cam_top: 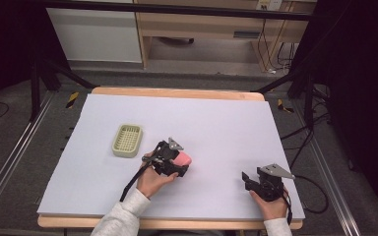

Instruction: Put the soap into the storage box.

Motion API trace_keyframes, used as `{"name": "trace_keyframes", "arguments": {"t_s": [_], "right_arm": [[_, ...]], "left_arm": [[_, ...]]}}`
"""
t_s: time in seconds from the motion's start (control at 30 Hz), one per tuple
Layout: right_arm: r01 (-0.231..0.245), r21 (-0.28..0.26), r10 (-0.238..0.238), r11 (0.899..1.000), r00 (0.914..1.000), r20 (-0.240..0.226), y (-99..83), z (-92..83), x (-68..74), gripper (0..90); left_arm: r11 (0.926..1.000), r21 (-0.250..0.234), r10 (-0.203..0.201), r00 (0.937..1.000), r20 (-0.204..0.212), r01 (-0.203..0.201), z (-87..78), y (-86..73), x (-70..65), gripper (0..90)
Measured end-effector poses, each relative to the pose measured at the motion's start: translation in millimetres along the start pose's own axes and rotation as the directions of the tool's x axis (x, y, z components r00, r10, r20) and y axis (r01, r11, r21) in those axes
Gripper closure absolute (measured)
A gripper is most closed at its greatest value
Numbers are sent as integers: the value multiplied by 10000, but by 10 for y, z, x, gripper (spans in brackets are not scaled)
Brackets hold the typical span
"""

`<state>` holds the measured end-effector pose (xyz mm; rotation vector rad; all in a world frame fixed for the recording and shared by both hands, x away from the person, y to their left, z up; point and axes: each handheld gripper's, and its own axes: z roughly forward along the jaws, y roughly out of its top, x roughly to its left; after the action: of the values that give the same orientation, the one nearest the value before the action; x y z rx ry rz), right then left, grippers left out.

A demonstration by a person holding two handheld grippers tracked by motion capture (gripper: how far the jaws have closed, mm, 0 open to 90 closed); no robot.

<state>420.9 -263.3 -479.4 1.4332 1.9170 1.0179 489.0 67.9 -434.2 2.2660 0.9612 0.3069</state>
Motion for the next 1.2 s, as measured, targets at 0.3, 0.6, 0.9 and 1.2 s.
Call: {"name": "trace_keyframes", "arguments": {"t_s": [0.3, 0.6, 0.9, 1.2], "right_arm": [[19, -50, -18, 10000, 10000, 17, 2, -3, 0, 362], [-57, -70, 57, 10000, 10000, -1, 5, -10, 4, 361], [-28, -77, 29, 10000, 10000, 9, 6, -11, 5, 361], [19, -90, -19, 10000, 10000, 34, 7, -13, 14, 357]], "left_arm": [[9993, -360, -142, 9999, -75, 139, -203, 8, 78, 371], [9974, -640, -333, 9993, -180, 320, -346, -10, 184, 371], [9950, -839, -584, 9973, -436, 546, -476, -45, 323, 371], [9916, -1014, -870, 9944, -607, 806, -566, -73, 444, 372]]}}
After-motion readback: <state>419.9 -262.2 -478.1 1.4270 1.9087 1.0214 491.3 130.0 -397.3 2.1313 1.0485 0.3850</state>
